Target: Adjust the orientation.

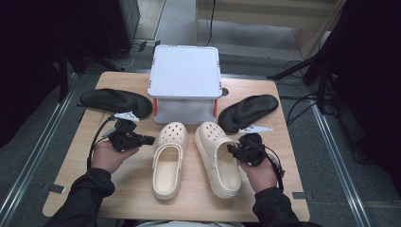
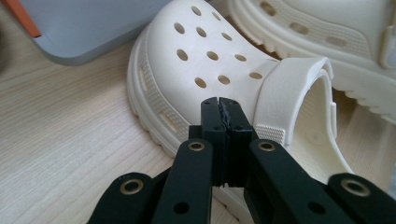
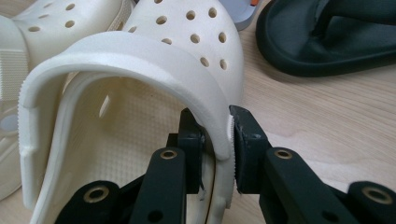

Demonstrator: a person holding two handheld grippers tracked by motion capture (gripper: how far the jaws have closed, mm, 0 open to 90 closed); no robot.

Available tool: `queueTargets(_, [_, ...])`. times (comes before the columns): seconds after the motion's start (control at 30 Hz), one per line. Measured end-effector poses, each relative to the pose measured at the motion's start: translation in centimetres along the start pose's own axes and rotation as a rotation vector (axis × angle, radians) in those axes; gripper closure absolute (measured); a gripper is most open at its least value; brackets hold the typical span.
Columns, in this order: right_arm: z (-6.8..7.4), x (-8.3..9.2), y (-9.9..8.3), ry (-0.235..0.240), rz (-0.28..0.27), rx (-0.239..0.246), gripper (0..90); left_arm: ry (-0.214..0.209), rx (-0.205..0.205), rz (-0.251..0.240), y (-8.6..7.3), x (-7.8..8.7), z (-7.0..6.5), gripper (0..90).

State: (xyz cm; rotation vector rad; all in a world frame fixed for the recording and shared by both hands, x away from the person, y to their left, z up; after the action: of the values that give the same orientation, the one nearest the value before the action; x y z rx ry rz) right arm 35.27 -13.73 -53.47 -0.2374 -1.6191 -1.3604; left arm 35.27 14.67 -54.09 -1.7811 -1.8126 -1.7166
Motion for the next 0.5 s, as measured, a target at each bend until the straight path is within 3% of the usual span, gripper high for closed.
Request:
queueTargets(0.17, [0.8,-1.4,0.2,-0.034,0.020,0.022,77.0,-0.004,-0.016,0.031,-0.4,-1.0,-0.3,90.0])
queueTargets(0.5, [2.2,-2.2,0.6,-0.086,0.022,0.061,76.2,0.001,0.010,0.034,-0.8,-1.3,0.3,90.0])
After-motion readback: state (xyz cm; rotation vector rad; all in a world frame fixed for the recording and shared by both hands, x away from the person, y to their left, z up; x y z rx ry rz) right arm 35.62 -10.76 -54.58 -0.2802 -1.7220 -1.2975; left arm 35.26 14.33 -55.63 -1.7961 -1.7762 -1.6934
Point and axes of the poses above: each handheld gripper's, and its own axes: x roughly backward along the jaws, y roughly out of its top, z roughly to its left, the point moved 10 cm from there along -x, roughly forward along the jaws, and after that the axes turned 4 degrees about x, right-handed, at the moved point
